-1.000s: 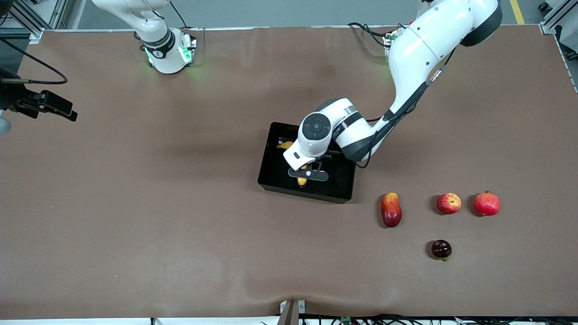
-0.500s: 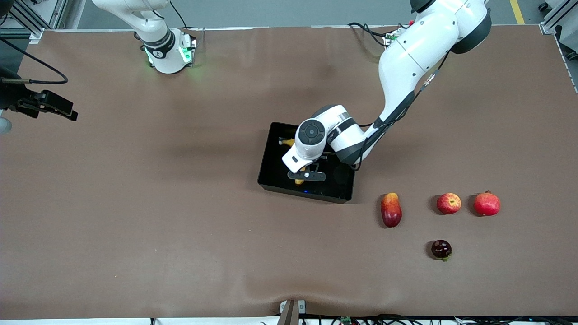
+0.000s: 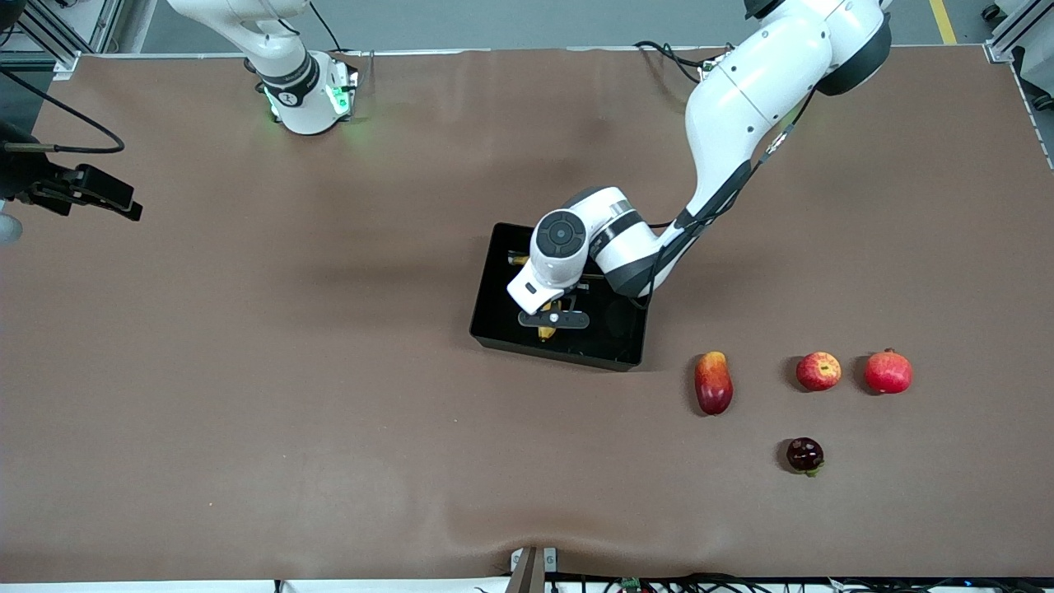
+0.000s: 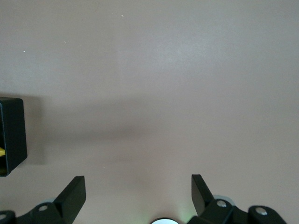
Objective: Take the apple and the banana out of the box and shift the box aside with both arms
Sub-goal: 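Carry the banana out and set it beside the apples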
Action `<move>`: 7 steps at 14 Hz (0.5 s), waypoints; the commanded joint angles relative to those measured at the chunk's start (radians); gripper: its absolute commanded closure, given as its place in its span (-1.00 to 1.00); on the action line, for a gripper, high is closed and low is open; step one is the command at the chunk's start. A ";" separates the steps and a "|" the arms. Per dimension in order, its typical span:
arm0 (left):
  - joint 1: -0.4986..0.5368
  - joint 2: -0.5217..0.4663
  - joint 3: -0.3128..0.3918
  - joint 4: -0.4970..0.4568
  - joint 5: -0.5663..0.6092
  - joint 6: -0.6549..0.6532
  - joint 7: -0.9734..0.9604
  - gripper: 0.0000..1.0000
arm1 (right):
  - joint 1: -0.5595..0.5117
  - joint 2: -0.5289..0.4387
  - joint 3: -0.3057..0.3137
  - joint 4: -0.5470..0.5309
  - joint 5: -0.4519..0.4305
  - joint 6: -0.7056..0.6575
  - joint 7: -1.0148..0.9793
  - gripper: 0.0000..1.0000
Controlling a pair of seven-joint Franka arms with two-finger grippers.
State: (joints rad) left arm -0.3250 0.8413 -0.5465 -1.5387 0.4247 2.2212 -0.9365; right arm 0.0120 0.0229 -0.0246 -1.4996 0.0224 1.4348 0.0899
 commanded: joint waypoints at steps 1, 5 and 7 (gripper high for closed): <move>0.006 -0.126 0.007 -0.009 0.009 -0.087 -0.018 1.00 | -0.003 -0.005 0.003 0.009 0.001 -0.010 -0.007 -1.00; 0.076 -0.269 -0.001 -0.011 -0.065 -0.167 0.050 1.00 | -0.003 -0.003 0.003 0.010 0.001 -0.005 -0.007 -1.00; 0.154 -0.338 -0.001 -0.020 -0.131 -0.204 0.115 1.00 | -0.003 -0.003 0.003 0.010 0.001 -0.005 -0.007 -1.00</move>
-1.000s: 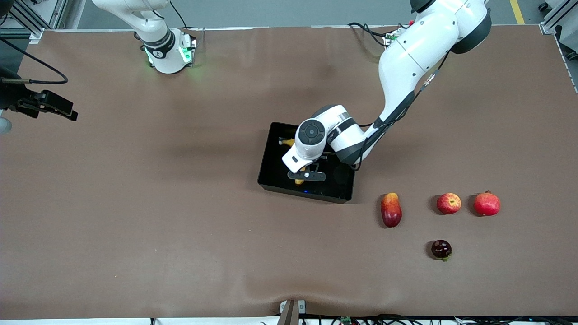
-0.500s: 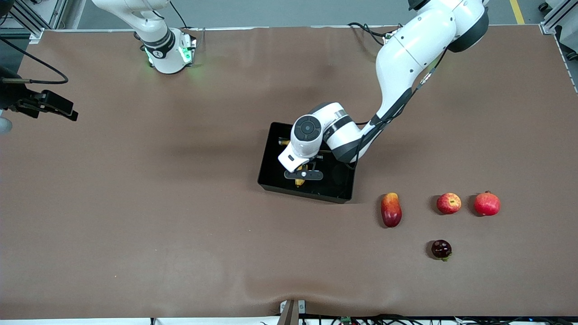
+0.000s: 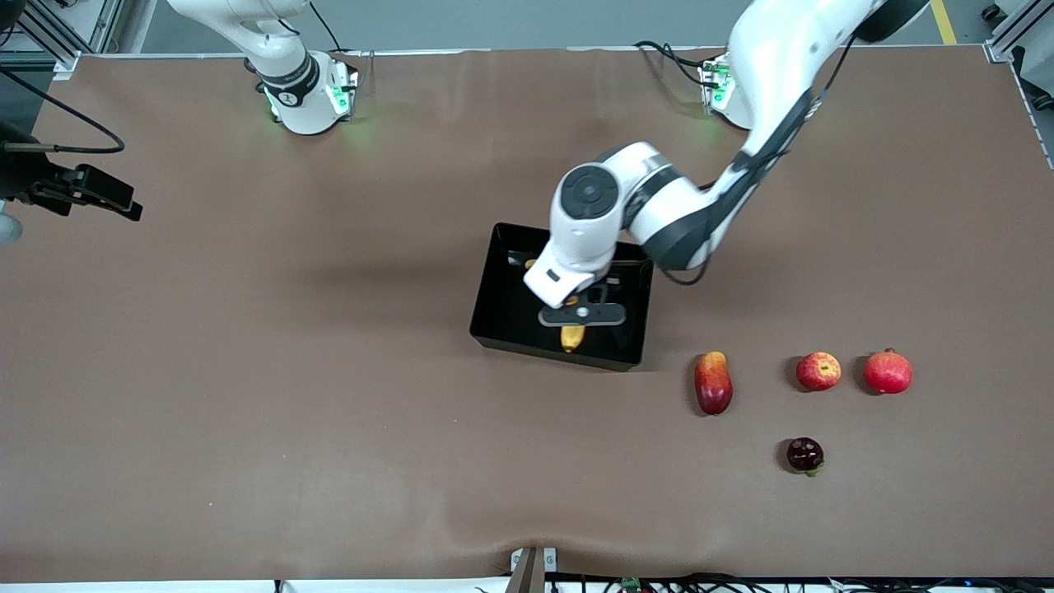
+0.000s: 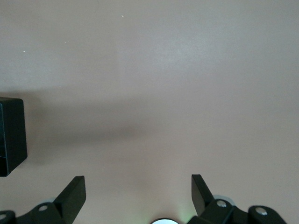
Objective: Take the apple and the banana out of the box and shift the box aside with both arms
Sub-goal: 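Carry the banana out and set it beside the apples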
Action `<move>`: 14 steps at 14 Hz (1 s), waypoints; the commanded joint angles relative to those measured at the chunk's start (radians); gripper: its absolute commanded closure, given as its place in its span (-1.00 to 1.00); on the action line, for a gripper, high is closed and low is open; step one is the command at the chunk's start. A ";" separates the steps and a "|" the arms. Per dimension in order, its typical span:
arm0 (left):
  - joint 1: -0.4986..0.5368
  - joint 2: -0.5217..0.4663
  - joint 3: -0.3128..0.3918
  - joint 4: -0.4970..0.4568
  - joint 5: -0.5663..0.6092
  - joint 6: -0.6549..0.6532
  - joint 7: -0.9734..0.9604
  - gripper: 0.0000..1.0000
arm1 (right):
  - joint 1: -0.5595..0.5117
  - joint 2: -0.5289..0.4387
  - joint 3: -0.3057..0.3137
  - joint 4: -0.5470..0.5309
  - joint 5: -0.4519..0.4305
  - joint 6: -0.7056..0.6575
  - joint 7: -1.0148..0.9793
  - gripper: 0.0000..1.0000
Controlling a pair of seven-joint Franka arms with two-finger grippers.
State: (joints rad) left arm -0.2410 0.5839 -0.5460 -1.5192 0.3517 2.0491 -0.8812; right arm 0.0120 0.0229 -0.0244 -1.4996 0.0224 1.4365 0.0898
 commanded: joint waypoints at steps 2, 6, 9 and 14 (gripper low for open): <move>0.155 -0.123 -0.009 -0.045 -0.114 -0.111 0.170 1.00 | -0.003 -0.003 0.003 0.010 0.002 -0.005 -0.007 -1.00; 0.331 -0.232 -0.018 -0.226 -0.116 -0.146 0.278 1.00 | 0.003 0.005 0.006 0.010 0.008 -0.001 -0.005 -1.00; 0.471 -0.223 -0.018 -0.314 -0.109 -0.064 0.396 1.00 | 0.077 0.066 0.006 0.010 0.017 0.054 0.001 -1.00; 0.664 -0.182 -0.018 -0.438 -0.100 0.117 0.593 1.00 | 0.265 0.294 0.006 0.015 0.024 0.257 0.010 -1.00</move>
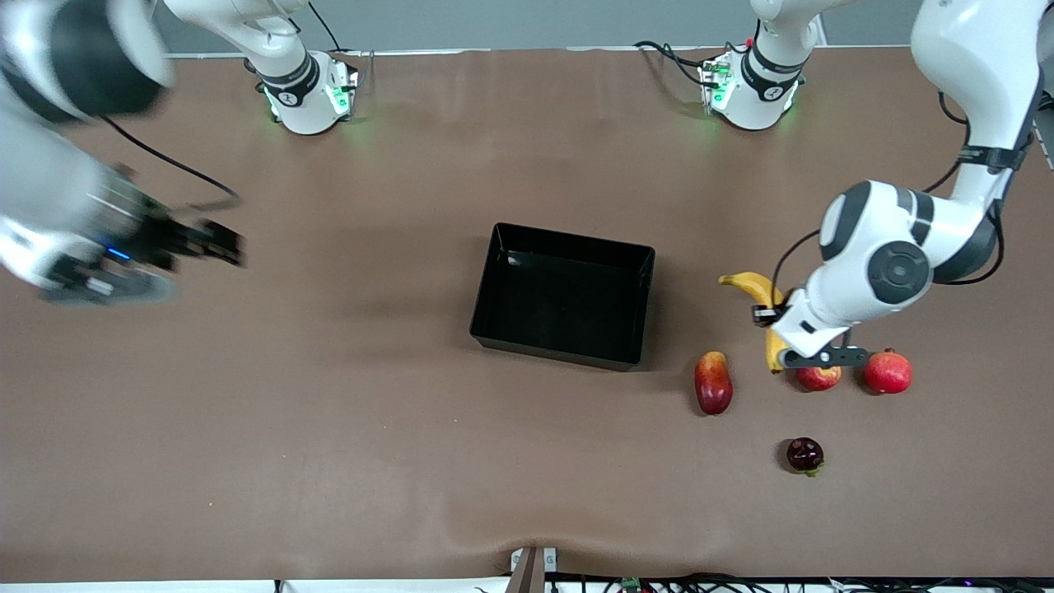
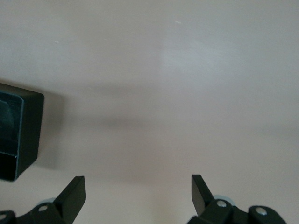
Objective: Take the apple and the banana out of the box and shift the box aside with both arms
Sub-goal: 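Carry the banana out and set it beside the apples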
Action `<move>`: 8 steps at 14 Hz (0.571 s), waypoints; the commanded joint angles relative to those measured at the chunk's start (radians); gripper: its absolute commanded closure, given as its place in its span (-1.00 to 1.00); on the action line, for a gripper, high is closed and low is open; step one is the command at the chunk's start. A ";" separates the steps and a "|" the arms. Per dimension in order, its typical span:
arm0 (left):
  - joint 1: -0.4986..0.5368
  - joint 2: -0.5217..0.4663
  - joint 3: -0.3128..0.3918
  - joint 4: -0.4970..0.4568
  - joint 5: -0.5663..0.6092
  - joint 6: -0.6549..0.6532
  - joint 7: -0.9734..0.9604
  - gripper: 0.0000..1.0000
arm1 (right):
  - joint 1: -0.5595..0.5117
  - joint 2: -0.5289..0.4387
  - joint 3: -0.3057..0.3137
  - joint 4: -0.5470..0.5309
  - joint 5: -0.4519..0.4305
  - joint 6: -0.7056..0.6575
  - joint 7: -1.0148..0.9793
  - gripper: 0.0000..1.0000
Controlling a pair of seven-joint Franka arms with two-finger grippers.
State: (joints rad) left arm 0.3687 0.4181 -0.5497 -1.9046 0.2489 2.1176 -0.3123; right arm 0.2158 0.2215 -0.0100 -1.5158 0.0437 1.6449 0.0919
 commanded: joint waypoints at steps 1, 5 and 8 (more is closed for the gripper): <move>0.077 -0.024 -0.015 -0.068 0.001 0.050 0.024 1.00 | 0.088 0.132 -0.008 0.031 0.002 0.079 0.008 -1.00; 0.221 -0.067 -0.016 -0.119 -0.013 0.048 0.002 1.00 | 0.154 0.280 -0.008 0.031 0.008 0.222 0.014 -1.00; 0.288 -0.045 -0.016 -0.119 -0.029 0.050 -0.022 1.00 | 0.218 0.295 -0.005 0.029 0.036 0.243 0.017 -1.00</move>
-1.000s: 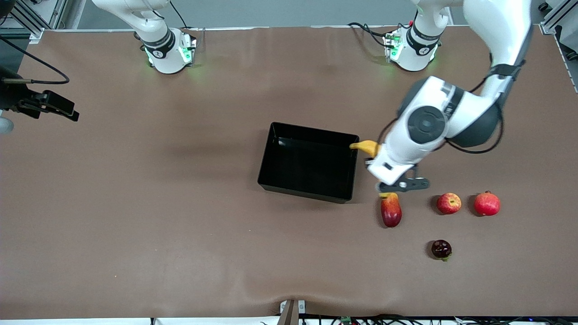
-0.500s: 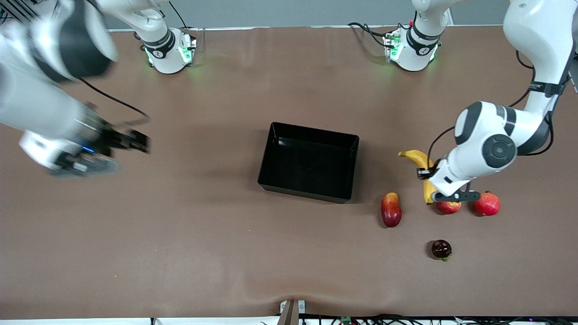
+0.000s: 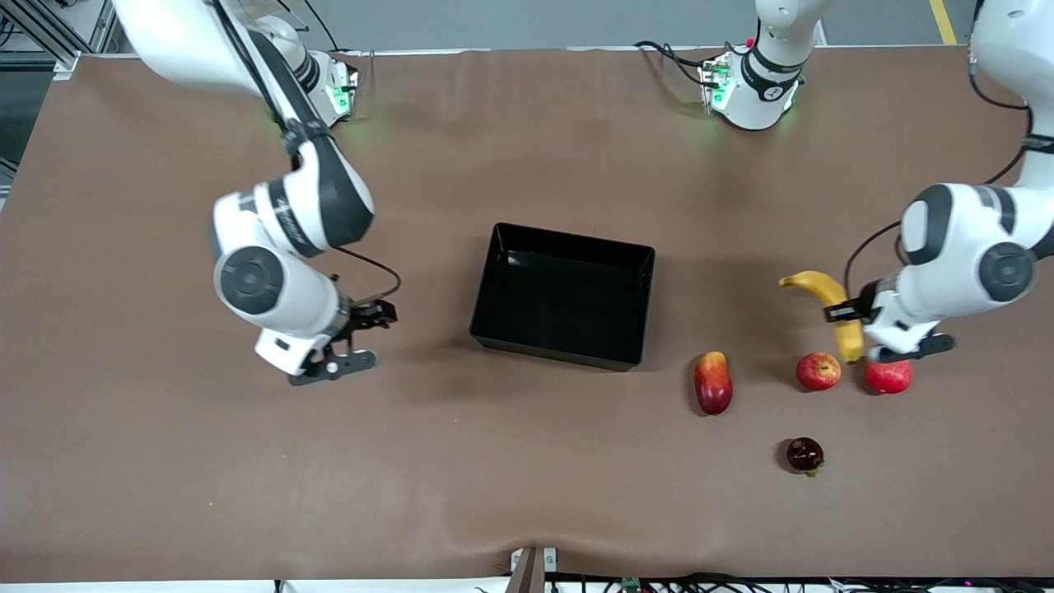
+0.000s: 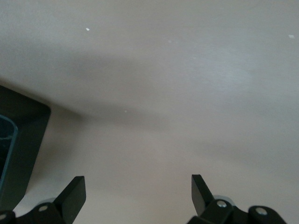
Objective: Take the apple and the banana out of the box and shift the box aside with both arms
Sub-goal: 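Carry the banana out and set it beside the apples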
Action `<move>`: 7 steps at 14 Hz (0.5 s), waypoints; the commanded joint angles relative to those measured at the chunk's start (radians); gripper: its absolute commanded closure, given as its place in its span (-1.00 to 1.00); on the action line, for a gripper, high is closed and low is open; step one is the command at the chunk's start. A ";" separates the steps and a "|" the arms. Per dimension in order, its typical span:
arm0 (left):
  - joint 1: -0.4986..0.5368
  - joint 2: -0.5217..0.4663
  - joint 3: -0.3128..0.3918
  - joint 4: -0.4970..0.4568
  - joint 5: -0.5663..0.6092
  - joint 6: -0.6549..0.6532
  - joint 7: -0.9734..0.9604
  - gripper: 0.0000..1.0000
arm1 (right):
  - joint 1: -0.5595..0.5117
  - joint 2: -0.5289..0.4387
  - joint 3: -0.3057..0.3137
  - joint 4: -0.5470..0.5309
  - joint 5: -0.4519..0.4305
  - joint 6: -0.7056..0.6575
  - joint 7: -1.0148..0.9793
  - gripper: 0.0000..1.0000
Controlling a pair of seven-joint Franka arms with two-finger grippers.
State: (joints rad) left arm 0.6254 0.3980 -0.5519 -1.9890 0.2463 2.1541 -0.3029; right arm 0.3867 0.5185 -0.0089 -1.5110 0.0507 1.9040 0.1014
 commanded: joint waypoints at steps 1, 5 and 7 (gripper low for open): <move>0.034 -0.021 -0.013 -0.036 -0.032 0.013 -0.076 1.00 | 0.097 -0.002 -0.009 0.023 0.066 -0.016 0.039 -1.00; 0.071 0.036 -0.006 -0.036 -0.033 0.042 -0.148 1.00 | 0.182 0.035 -0.010 0.012 0.081 0.033 0.237 -1.00; 0.080 0.083 -0.003 -0.036 -0.022 0.078 -0.200 1.00 | 0.219 0.046 -0.010 -0.021 0.084 0.084 0.294 -1.00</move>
State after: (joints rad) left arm 0.6811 0.4389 -0.5487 -2.0201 0.2322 2.1880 -0.4668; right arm 0.5803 0.5455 -0.0079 -1.5132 0.1184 1.9452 0.3445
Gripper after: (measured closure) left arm 0.621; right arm 0.000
